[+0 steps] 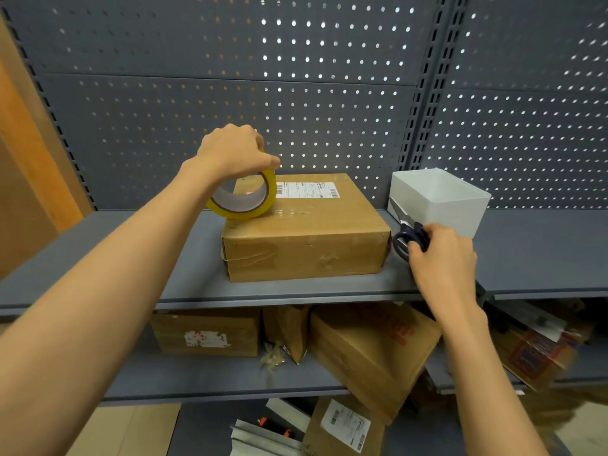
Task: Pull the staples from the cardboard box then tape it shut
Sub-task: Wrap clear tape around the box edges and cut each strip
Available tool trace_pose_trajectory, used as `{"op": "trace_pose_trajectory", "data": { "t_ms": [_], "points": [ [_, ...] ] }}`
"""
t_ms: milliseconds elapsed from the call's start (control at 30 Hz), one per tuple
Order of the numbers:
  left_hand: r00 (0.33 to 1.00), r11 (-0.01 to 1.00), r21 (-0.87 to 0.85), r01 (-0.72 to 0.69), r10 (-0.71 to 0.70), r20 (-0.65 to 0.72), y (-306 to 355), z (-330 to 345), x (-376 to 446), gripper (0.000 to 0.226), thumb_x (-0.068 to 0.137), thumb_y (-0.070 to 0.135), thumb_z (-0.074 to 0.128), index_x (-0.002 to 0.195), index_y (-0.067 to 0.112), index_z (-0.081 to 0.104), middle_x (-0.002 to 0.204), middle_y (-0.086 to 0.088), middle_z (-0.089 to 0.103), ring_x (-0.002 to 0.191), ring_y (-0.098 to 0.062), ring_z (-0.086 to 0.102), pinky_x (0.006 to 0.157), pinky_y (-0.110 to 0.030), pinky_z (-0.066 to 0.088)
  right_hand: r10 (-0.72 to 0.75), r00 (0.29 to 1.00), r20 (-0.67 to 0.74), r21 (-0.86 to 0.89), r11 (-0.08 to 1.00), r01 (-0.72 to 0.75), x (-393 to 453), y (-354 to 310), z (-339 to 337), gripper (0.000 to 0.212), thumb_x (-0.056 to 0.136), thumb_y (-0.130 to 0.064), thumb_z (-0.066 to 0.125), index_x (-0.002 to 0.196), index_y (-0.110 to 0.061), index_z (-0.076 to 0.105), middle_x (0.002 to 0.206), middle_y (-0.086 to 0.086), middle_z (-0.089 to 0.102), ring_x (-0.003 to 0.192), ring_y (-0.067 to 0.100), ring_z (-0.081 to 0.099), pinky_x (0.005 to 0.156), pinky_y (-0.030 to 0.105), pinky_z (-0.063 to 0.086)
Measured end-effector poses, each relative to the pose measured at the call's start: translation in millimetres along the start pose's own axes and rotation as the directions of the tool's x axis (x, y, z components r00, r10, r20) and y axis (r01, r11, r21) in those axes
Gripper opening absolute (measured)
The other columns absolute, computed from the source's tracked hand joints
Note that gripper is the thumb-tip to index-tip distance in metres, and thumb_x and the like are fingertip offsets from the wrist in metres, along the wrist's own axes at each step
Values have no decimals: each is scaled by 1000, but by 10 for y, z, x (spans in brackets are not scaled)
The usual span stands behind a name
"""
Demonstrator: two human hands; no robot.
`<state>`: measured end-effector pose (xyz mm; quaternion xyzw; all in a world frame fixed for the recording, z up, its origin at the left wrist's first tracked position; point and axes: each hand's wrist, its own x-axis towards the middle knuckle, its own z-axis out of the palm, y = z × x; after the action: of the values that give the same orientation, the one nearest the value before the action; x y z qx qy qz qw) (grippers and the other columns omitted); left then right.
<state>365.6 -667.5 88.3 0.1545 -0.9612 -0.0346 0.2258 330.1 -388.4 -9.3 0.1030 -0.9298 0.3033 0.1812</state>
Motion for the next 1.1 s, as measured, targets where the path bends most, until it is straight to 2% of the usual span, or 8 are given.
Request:
{"op": "trace_pose_trajectory", "data": {
  "t_ms": [167, 300, 400, 533, 667, 833, 967, 1100],
  "points": [
    [1000, 1000, 14, -22, 22, -18, 9, -7, -35, 30, 87, 41, 55, 85, 11, 57, 80, -9, 57, 75, -25, 50, 61, -29, 33, 47, 996, 75, -38, 998, -44, 23, 134, 125, 19, 90, -7, 53, 104, 5, 59, 100, 28, 60, 92, 43, 53, 66, 36, 35],
    [1000, 999, 47, -3, 4, -18, -35, 8, -47, 38, 86, 43, 52, 90, 6, 60, 84, -14, 60, 81, -33, 52, 66, -32, 35, 30, 996, 88, -42, 999, -27, -2, 182, 179, 21, 91, -5, 53, 109, 2, 46, 104, 28, 58, 95, 42, 53, 69, 40, 42],
    [1000, 998, 70, 7, -6, -17, -31, -6, -75, 42, 86, 49, 47, 87, 8, 53, 83, -12, 55, 82, -34, 48, 69, -34, 34, 33, 995, 98, -29, 999, -30, -6, 235, 233, 24, 90, -4, 55, 110, -1, 42, 104, 26, 58, 94, 40, 55, 73, 43, 47],
    [1000, 997, 78, 14, -16, 19, 16, -58, -132, 51, 77, 57, 38, 74, 7, 50, 69, -8, 51, 74, -32, 48, 62, -33, 32, 22, 993, 117, -74, 997, -14, 4, 294, 273, 23, 90, -5, 54, 112, 1, 47, 105, 26, 61, 100, 41, 54, 79, 47, 49],
    [997, 997, 55, 45, -49, 65, 70, -95, -153, 48, 83, 50, 48, 79, 2, 53, 66, -7, 49, 71, -30, 48, 52, -29, 30, -7, 991, 131, -123, 992, 23, 25, 323, 293, 26, 91, -6, 55, 115, 1, 49, 108, 24, 61, 103, 39, 55, 79, 45, 50],
    [990, 990, -99, 100, -88, 112, 98, -253, -231, 38, 83, 39, 59, 79, 1, 57, 68, -9, 51, 61, -20, 43, 52, -27, 32, -55, 987, 151, -159, 984, 79, 62, 337, 290, 26, 91, -14, 58, 112, 0, 52, 110, 20, 60, 104, 35, 53, 81, 43, 48],
    [994, 985, -135, 105, -99, 51, -25, -341, -355, 29, 82, 33, 65, 91, 6, 62, 84, -11, 57, 76, -24, 49, 53, -28, 35, -99, 984, 151, -192, 973, 128, 77, 366, 287, 23, 92, -13, 56, 112, -1, 55, 110, 18, 59, 104, 32, 53, 80, 39, 46],
    [987, 979, -167, 120, -135, -83, -200, -357, -492, 30, 83, 28, 67, 100, 5, 61, 91, -11, 56, 83, -26, 50, 67, -31, 36, -134, 983, 128, -216, 963, 160, 92, 370, 292, 15, 92, -11, 54, 102, -2, 61, 102, 16, 62, 98, 31, 55, 75, 37, 46]
  ]
}}
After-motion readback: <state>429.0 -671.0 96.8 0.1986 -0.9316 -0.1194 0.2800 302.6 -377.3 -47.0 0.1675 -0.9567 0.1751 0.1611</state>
